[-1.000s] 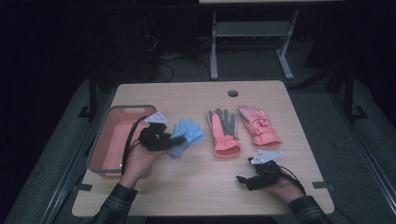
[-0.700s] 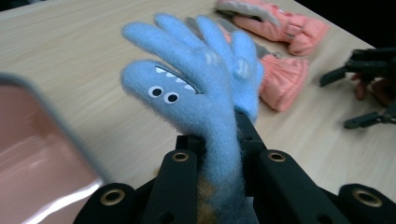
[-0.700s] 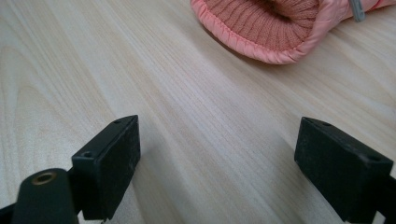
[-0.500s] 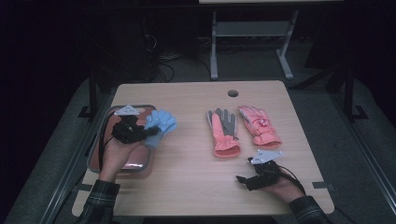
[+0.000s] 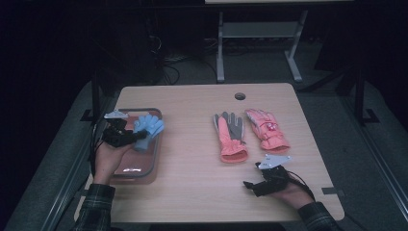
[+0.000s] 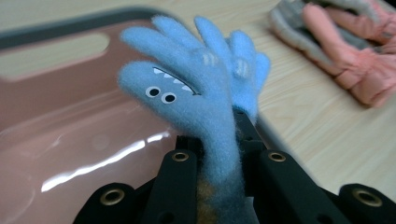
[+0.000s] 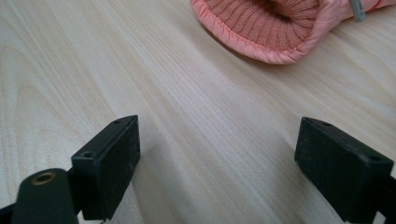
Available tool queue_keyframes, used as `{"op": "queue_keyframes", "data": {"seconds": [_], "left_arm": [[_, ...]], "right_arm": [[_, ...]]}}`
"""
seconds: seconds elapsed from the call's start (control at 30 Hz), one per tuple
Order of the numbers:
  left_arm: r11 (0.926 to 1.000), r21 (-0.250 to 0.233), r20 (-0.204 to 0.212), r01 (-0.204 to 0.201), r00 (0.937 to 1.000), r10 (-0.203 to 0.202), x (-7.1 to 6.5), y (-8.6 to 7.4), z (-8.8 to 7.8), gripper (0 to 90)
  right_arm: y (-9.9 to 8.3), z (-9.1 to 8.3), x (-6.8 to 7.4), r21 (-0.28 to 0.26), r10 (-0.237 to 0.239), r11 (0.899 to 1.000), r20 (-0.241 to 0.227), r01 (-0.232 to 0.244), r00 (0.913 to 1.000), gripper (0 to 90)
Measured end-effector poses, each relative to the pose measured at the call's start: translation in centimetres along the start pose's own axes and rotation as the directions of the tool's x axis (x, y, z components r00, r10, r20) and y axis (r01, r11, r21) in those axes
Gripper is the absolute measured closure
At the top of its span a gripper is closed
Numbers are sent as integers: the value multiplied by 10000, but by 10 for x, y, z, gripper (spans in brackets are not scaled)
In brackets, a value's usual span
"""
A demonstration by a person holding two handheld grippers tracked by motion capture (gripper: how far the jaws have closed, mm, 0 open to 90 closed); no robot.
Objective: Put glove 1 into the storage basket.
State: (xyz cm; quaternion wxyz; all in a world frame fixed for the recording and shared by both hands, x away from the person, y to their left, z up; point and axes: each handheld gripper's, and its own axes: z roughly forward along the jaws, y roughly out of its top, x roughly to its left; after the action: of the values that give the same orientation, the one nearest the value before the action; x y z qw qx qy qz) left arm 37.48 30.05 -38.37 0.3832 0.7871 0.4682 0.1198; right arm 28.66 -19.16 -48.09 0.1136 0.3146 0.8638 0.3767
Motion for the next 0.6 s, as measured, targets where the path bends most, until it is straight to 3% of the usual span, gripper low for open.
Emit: {"op": "queue_keyframes", "data": {"seconds": [0.27, 0.6], "left_arm": [[9973, 681, -570, 263, 9981, -224, 14, -9, 15, 804], [9886, 1394, -765, 568, 9960, -464, 22, -16, 27, 768]], "right_arm": [[0, 0, 0, -8, -23, 10000, -9, 23, 10000, 135], [0, 0, 0, -7, -30, 10000, -10, 30, 10000, 135]]}}
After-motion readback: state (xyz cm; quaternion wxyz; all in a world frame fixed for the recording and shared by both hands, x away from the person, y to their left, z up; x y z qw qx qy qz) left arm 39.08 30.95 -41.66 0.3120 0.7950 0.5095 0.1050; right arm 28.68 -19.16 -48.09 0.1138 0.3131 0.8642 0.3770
